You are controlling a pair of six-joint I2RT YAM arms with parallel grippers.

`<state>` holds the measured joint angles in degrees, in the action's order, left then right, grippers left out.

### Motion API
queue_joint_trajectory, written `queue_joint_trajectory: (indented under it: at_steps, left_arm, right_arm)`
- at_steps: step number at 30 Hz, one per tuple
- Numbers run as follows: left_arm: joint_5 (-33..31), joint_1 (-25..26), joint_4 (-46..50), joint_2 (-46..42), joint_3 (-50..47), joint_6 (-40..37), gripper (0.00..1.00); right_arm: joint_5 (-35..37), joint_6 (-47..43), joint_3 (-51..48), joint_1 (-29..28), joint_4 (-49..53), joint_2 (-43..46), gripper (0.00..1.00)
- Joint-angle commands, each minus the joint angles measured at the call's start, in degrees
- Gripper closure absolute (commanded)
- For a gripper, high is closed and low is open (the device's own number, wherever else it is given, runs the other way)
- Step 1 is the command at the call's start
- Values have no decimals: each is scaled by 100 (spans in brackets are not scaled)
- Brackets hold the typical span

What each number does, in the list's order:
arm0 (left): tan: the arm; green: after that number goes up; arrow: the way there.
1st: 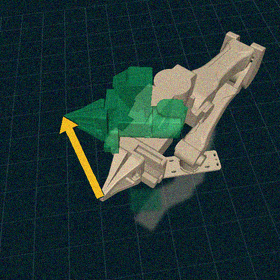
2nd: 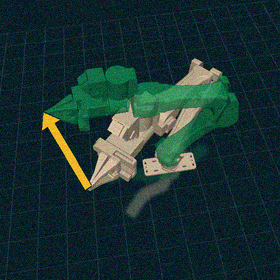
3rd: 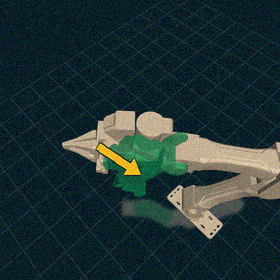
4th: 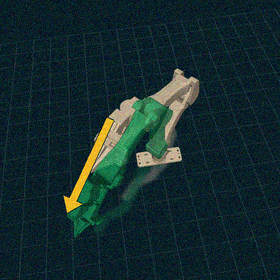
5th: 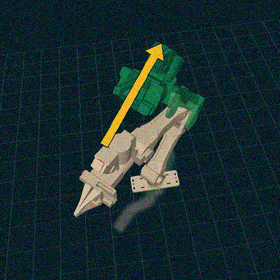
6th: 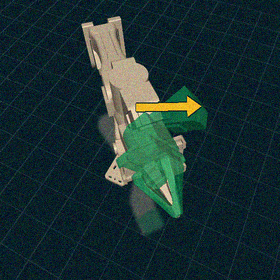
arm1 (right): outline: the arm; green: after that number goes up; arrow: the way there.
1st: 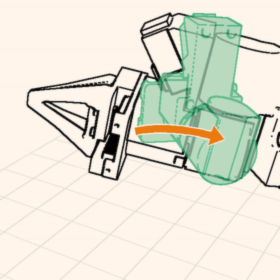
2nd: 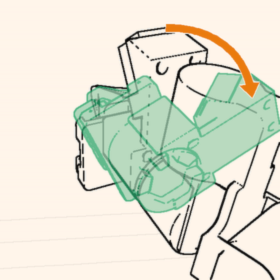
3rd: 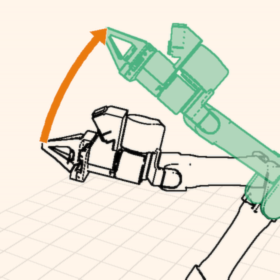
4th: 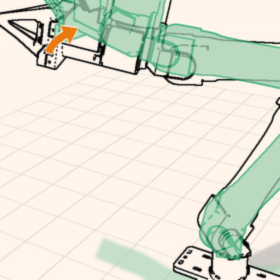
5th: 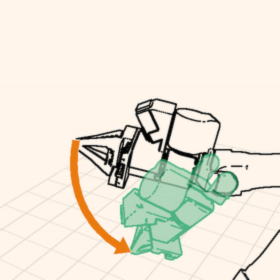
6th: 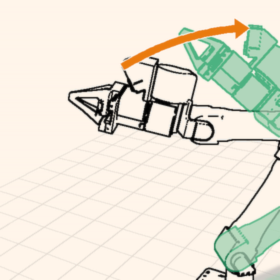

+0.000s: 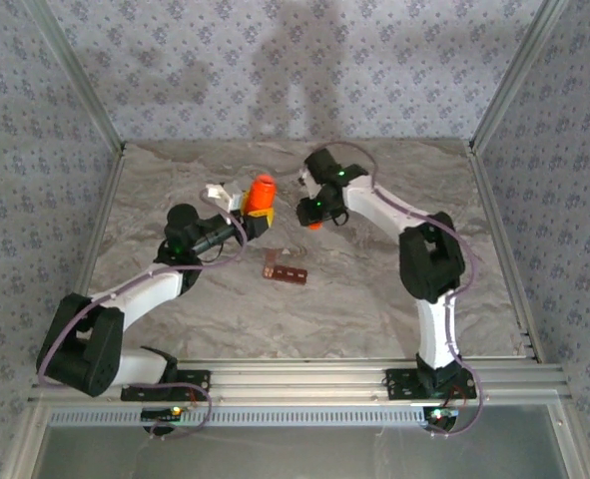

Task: Sort the pills into containers

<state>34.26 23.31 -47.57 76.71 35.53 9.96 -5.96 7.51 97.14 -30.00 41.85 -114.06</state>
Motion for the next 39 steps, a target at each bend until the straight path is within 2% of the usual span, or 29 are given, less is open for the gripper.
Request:
queue_joint_trajectory:
  at_steps: [1,8,11,17,22,26,31,39]
  left_arm:
    - [249,165,-200,266,358,-108,100]
    - [503,524,-455,1156,935,-150,100]
    - [691,629,-499,1533,1243,-143,100]
    - [1057,742,-505,2180,1802,-147,100]
    - [1341,861,-189,2401,2151,-391,100]
    - [1429,960,311,2384,2269,-827,100]
    - [1541,967,393,2448,2344,-921,100]
    - [1632,978,782,2336,2413,-1164,100]
  right_arm:
    - [-351,175,-257,276,131,757,59]
    - [-1102,435,-318,1080,496,2045,59]
    - [-1726,465,-202,1369,611,2362,58]
    - [-2826,265,17,1523,716,2526,58]
    - [-3491,-205,455,1581,1285,2284,58]
    - [-3677,-471,767,1652,1615,2156,58]
    - [-3976,-735,1003,1673,2005,2005,58]
    - [-3853,-842,988,1604,2235,1814,58]
